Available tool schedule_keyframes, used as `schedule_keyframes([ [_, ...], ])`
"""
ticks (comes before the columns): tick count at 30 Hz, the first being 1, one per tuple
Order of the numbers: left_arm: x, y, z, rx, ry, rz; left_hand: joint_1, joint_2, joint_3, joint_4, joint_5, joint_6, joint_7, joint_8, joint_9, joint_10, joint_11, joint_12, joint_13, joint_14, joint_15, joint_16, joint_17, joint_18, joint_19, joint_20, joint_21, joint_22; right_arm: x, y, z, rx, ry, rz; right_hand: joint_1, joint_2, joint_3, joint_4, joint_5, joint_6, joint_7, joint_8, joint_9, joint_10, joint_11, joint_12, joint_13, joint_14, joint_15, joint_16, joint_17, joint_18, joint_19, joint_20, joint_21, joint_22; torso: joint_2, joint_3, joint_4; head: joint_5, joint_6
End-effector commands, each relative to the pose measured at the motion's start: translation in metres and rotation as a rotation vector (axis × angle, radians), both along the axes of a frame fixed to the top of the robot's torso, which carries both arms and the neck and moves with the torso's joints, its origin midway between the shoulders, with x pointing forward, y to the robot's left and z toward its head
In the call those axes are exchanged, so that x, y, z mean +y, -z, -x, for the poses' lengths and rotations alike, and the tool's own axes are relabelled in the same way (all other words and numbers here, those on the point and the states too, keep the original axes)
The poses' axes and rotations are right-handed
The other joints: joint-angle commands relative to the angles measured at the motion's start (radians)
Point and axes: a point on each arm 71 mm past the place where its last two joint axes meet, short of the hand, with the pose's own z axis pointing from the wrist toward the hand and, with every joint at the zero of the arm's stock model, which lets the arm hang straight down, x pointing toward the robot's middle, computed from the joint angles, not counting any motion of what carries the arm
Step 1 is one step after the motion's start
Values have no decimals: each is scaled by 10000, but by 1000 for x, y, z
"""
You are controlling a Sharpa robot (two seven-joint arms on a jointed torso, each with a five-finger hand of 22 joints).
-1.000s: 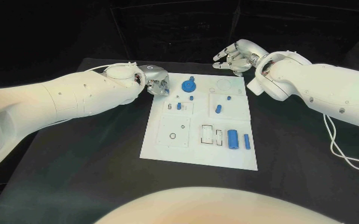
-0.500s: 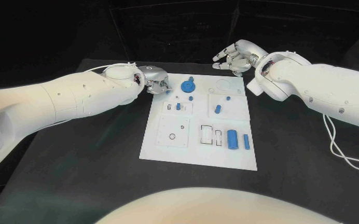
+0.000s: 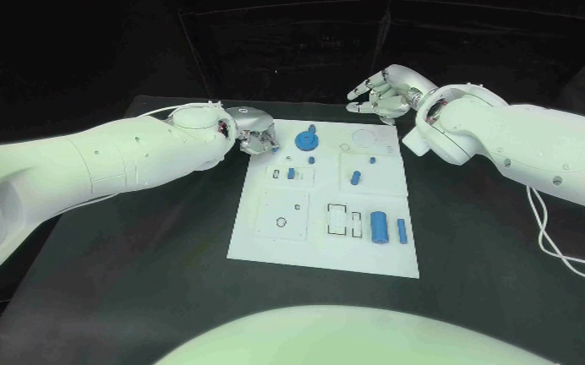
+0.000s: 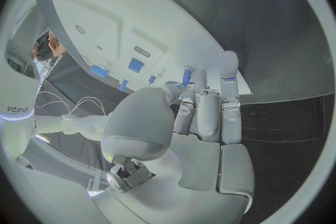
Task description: Assemble the parts on the task board
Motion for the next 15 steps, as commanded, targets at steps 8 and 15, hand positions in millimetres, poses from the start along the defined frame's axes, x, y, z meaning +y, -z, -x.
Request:
schedule_keyframes([
  [8,0,7,4,345,106,-76,-1,-391,305,-235,-36,49,0,-80,1,93,24,-131,-51,11,15,30,-25,-14,62,4,-36,22,2,-1,0,-18,-90,-51,-49,17,-31,87,61,-64,-16,65,-13,-47,-3,-37,-12,186,-36,-58,5,74,48,27,-65,3,-4,-3,6,0,-18],
  [15,1,6,4,254,38,12,-13,-614,316,-348,-37,38,34,-110,5,97,58,-152,-64,19,38,29,-30,-23,80,15,-29,34,2,-1,0,-17,-92,-50,-49,17,-31,87,61,-64,-16,65,-13,-47,-3,-37,-12,186,-36,-58,5,74,48,27,-65,3,4,-2,9,9,-29],
])
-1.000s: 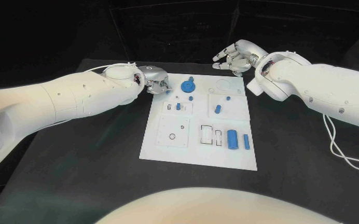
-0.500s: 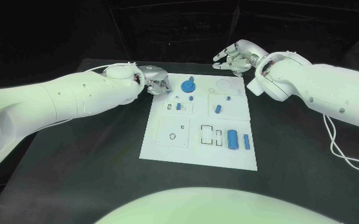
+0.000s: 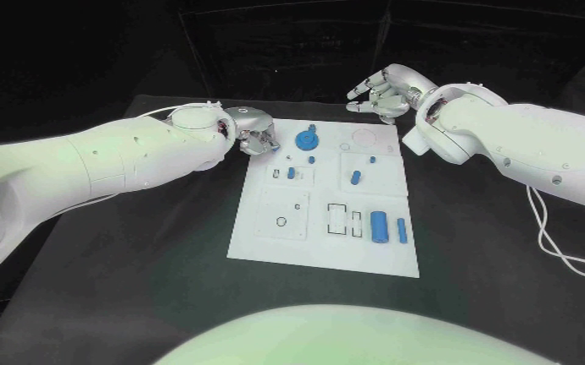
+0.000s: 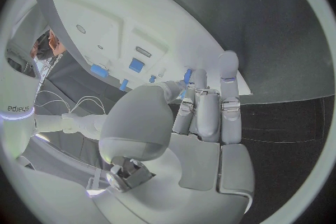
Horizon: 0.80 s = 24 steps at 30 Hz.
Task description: Assemble the parts on the task board
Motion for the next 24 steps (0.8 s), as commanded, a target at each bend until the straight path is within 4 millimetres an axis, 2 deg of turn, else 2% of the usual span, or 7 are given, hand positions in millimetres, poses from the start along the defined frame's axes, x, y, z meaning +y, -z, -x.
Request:
schedule_keyframes([
  [1,1,6,3,237,47,-56,-28,-110,-28,-58,-36,41,35,-34,5,64,27,-39,-17,23,41,31,-10,-23,81,17,-33,10,1,-1,0,-21,-93,-50,-49,17,7,50,61,-64,-17,66,-13,-48,-3,-37,-12,186,-36,-58,6,74,48,27,-65,2,7,2,0,9,-11],
  [7,2,5,3,196,-12,-8,-119,-136,-23,-8,-35,46,54,-49,8,85,53,-46,-23,29,62,30,-13,-30,94,30,-33,15,2,-1,0,-24,-94,-51,-49,17,7,50,61,-64,-17,66,-13,-48,-3,-37,-12,186,-36,-58,6,74,48,27,-65,2,-2,-1,-9,12,-13],
  [24,5,5,2,226,-223,136,-647,-205,-89,431,-36,41,89,-132,4,140,115,-39,-27,10,120,-5,-93,-29,110,80,-112,-2,1,-1,0,-36,-82,-53,-47,12,4,56,64,-67,-18,65,-14,-59,-5,-49,-26,182,-36,-75,-14,76,43,28,-71,-5,4,1,-1,21,-5],
])
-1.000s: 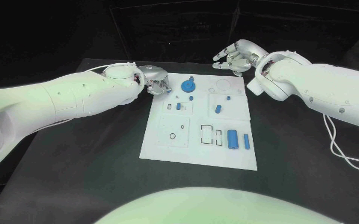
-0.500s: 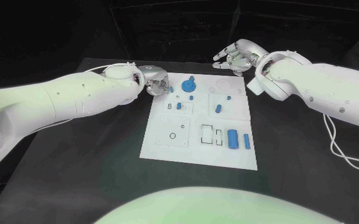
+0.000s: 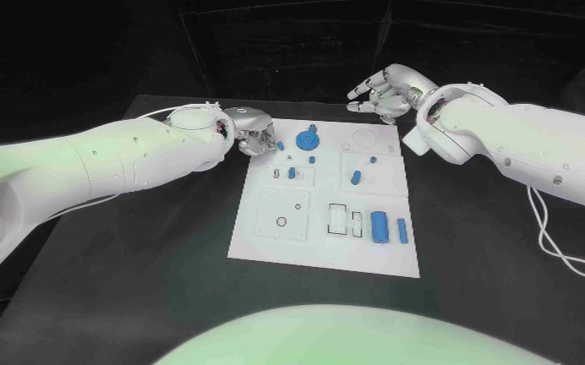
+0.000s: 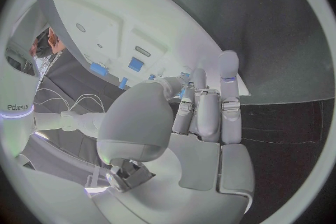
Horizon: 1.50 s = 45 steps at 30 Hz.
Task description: Assemble the parts on the task board
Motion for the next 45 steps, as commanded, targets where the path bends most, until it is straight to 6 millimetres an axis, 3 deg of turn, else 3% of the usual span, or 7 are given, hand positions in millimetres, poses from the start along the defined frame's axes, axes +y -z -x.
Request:
schedule_keyframes([
  [1,2,4,1,211,-63,-55,-123,0,-8,82,-47,-16,70,-68,4,34,12,-25,-7,1,57,-7,-15,-31,39,10,-48,-9,1,-2,0,-37,-86,-53,-47,12,4,56,64,-66,-18,65,-13,-59,-5,-49,-20,181,-36,-47,-12,75,43,28,-40,-4,3,0,-2,4,-8],
  [9,7,3,1,99,-236,-32,-114,-142,-45,19,-47,5,55,-68,9,41,4,-5,3,28,55,10,25,-24,44,13,-70,-16,1,-2,0,-39,-83,-52,-47,12,4,56,64,-66,-18,65,-13,-59,-5,-49,-20,181,-36,-47,-12,75,43,28,-40,-4,-2,1,-1,-8,0],
  [17,29,-21,-7,702,-1634,1576,-654,-1432,-1160,-10,-56,86,46,-61,45,503,-37,261,100,450,14,299,617,-167,519,-5,1035,442,-1,-1,0,-29,-46,-37,-47,12,4,56,64,-66,-18,65,-13,-59,-5,-49,-20,181,-36,-47,-12,75,43,28,-40,-4,-15,11,-12,-55,81],
  [20,38,-35,-11,1248,-2266,2340,-810,-1557,-1722,30,-38,361,-21,108,151,998,-94,426,152,810,-60,537,1130,-300,927,-49,2008,852,-2,-1,0,-23,-19,-26,-47,12,4,56,64,-66,-18,65,-13,-59,-5,-49,-20,181,-36,-47,-12,75,43,28,-40,-4,-20,9,0,-70,101],
  [28,51,-64,-18,4008,-4390,3861,-1108,-1011,-3074,372,-49,616,-146,834,542,2252,-276,843,395,1755,-249,1264,2988,-676,1854,-249,4531,1942,-2,-1,-2,-8,16,-6,-47,12,4,56,64,-66,-18,65,-13,-59,-5,-49,-20,181,-36,-47,-12,75,43,28,-40,-4,-9,11,-4,-45,239],
  [31,49,-64,-19,5442,-5180,3672,-1462,-808,-3526,657,-36,505,-206,1026,653,2940,-343,1370,1406,1981,-311,1490,3647,-813,2088,-322,5390,2302,-2,-1,-2,-1,17,-1,-40,7,2,58,66,-69,-20,65,-13,-55,-6,-40,-13,183,-37,-42,-2,74,47,28,-38,2,-8,12,-8,-38,292],
  [45,14,-60,-32,7495,-6143,1889,-2336,-207,-5172,1202,-34,433,-448,2000,1256,3913,-553,2182,3394,1994,-504,1505,3689,-1021,2372,-514,6661,2884,3,0,-3,41,-27,8,-40,7,2,58,66,-69,-20,65,-13,-55,-6,-40,-13,183,-37,-42,-2,74,47,28,-38,2,9,13,-27,11,416],
])
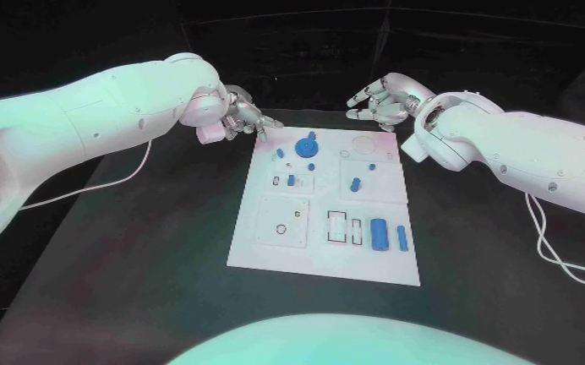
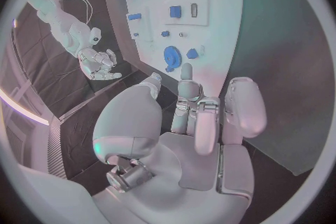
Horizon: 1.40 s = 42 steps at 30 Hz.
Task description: Assemble the parts on the task board
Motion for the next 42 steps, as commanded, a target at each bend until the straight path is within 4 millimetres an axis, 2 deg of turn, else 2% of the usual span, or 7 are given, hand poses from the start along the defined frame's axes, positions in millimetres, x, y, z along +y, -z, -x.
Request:
schedule_keyframes([
  [1,-2,4,2,1288,-89,-381,6,206,-135,-25,-30,-65,-74,132,111,82,-35,65,95,1074,-80,30,2628,-81,471,-68,97,1248,2,-1,0,21,-81,-23,-40,6,2,58,66,-69,-20,65,-13,-55,-6,-40,-4,183,-37,-25,-1,74,47,28,-30,2,7,3,-12,21,23],
  [6,-14,5,-4,1542,-55,-678,172,506,-451,-101,-24,-287,-88,492,422,109,-55,74,266,1074,-94,30,2628,-97,481,-90,197,1316,5,-1,0,22,-116,-32,-40,6,2,58,66,-69,-20,65,-13,-55,-6,-40,-4,183,-37,-25,-1,74,47,28,-30,2,10,-8,-1,14,24],
  [9,-19,6,-7,1541,-119,-792,256,611,-644,-141,-26,-424,-94,693,600,100,-57,51,309,1074,-100,30,2628,-100,479,-93,212,1339,6,-1,0,13,-124,-39,-40,6,2,58,66,-69,-20,65,-13,-55,-6,-40,-4,183,-37,-25,-1,74,47,28,-30,2,9,-7,3,7,24],
  [15,-26,8,-11,1388,-198,-1298,398,753,-938,-226,-26,-540,-149,1115,961,141,-99,47,461,1074,-133,30,2628,-109,490,-114,289,1391,7,-2,0,-8,-150,-58,-40,6,2,58,66,-69,-20,65,-13,-55,-6,-40,-4,183,-37,-25,-1,74,47,28,-30,2,20,-9,-11,3,21],
  [23,-26,13,-13,1523,-164,-1916,688,971,-1051,-442,-23,-732,-190,1522,1353,185,-134,38,636,1074,-162,30,2628,-121,501,-139,360,1440,8,-2,0,-19,-159,-67,-40,6,2,58,66,-69,-20,65,-13,-55,-6,-40,-4,183,-37,-25,-1,74,47,28,-30,2,11,-12,5,-41,-6],
  [36,-30,20,-17,1348,-308,-2092,940,1098,-1044,-735,-22,-978,-209,1872,1728,210,-152,9,752,1074,-180,30,2628,-127,507,-156,394,1475,11,-2,0,-19,-215,-78,-30,-1,1,59,70,-68,-21,66,-13,-69,-8,-58,-24,180,-38,-37,-13,78,37,28,-41,-14,7,-24,12,-69,-80],
  [42,-35,26,-17,1274,-368,-2013,950,1077,-1061,-771,-24,-1028,-203,1905,1773,215,-149,11,788,1074,-179,30,2628,-123,502,-157,371,1471,12,-1,0,-16,-235,-81,-30,-1,1,59,70,-68,-21,66,-13,-69,-8,-58,-24,180,-38,-37,-13,78,37,28,-41,-14,-2,-11,14,-58,-75],
])
